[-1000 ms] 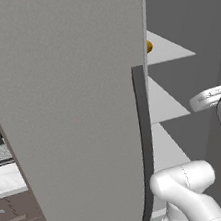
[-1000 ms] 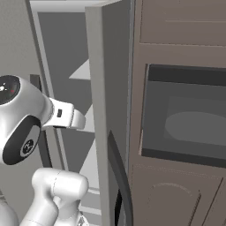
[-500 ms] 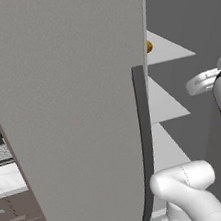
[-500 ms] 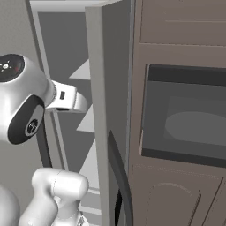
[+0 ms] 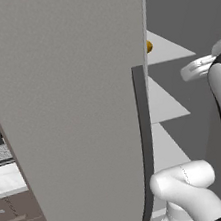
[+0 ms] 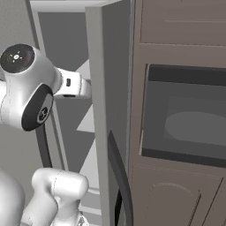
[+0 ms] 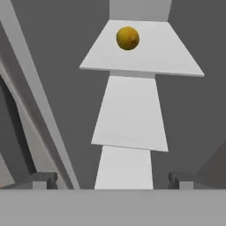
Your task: Take the lemon, fish, and cucumber from the freezer and place them in the bowl on the counter.
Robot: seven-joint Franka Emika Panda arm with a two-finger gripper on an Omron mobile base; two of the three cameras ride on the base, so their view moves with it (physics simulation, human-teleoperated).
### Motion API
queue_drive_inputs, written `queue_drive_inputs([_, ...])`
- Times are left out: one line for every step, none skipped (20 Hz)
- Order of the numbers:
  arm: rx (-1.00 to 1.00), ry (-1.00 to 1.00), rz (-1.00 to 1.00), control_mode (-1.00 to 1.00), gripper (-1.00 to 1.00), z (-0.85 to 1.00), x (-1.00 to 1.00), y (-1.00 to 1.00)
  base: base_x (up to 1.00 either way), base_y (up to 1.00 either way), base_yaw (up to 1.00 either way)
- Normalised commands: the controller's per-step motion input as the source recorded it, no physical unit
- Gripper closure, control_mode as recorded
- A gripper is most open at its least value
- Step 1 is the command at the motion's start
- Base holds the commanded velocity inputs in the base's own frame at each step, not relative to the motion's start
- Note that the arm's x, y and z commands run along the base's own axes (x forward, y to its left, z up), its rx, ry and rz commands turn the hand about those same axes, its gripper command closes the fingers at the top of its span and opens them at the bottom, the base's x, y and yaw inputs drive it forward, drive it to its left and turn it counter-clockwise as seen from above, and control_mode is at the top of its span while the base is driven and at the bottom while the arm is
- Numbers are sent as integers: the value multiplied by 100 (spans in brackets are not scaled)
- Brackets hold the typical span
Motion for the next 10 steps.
queue_drive_inputs([4,-35,14,-100,-100,0,41,0,0,0,0])
queue_drive_inputs([3,-28,13,-100,-100,0,56,0,0,0,0])
queue_drive_inputs([5,-25,13,-100,-100,0,64,0,0,0,0])
queue_drive_inputs([7,-22,13,-100,-100,0,61,0,0,0,0])
queue_drive_inputs([5,-17,12,-100,-100,0,72,0,0,0,0])
queue_drive_inputs([6,-11,11,-100,-100,0,74,0,0,0,0])
queue_drive_inputs([7,-8,11,-100,-100,0,66,0,0,0,0])
queue_drive_inputs([5,-4,10,-100,-100,0,66,0,0,0,0])
queue_drive_inputs([4,0,9,-100,-100,5,69,0,0,0,0])
queue_drive_inputs([5,0,9,-100,-100,11,68,0,0,0,0])
